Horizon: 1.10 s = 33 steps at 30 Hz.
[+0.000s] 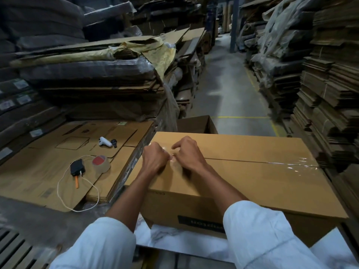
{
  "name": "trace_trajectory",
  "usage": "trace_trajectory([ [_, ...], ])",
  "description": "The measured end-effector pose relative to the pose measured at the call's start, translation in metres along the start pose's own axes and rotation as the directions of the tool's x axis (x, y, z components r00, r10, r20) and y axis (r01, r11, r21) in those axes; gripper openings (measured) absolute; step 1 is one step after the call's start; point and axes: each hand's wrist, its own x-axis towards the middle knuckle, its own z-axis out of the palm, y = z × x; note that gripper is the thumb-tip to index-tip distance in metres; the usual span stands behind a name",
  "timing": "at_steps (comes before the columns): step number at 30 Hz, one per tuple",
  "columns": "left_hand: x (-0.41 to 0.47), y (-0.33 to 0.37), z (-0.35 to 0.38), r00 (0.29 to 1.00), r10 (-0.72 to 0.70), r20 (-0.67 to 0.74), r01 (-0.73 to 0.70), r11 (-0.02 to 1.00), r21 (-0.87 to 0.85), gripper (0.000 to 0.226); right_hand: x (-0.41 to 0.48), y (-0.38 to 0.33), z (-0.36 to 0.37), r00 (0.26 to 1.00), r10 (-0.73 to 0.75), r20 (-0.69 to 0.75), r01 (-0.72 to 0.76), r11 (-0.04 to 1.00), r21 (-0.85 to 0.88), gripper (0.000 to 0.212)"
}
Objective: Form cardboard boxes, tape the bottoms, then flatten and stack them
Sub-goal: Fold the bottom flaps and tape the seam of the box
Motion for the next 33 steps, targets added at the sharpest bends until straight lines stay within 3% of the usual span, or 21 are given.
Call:
trace_trajectory([
  [2, 0.003, 0.001, -0.005, 0.999, -0.022, 0.039, 0.022, 1.000, -0.011, 0.019, 0.000, 0.009, 0.002, 0.995, -0.041, -0.089, 0.037, 0.999, -0.038, 0.032],
  [6, 0.009, 0.003, -0.016, 0.994, -0.038, 0.101, 0.037, 0.999, 0.012, 0.016, -0.011, 0.027, 0.015, 0.962, -0.273, 0.025, 0.267, 0.914, -0.305, 0.033],
  [12, 0.037, -0.017, -0.054, 0.910, -0.040, 0.413, 0.142, 0.965, -0.220, 0.015, -0.010, 0.035, 0.020, 0.958, -0.286, 0.000, 0.268, 0.899, -0.346, 0.036],
  [15, 0.049, -0.040, -0.070, 0.945, 0.000, 0.327, 0.093, 0.959, -0.269, 0.019, -0.010, 0.039, 0.021, 0.964, -0.266, -0.004, 0.249, 0.908, -0.337, 0.036],
  [19, 0.049, -0.066, -0.073, 0.940, -0.014, 0.341, 0.156, 0.906, -0.393, 0.023, -0.007, 0.037, 0.024, 0.966, -0.259, 0.000, 0.244, 0.906, -0.346, 0.036],
  [26, 0.043, -0.083, -0.062, 0.979, -0.004, 0.205, 0.142, 0.734, -0.664, 0.028, -0.006, 0.040, 0.025, 0.966, -0.260, -0.005, 0.239, 0.895, -0.377, 0.035],
  [33, 0.050, -0.098, -0.052, 0.971, -0.059, 0.231, 0.218, 0.615, -0.758, 0.039, -0.007, 0.039, 0.027, 0.966, -0.258, -0.011, 0.232, 0.888, -0.396, 0.036],
])
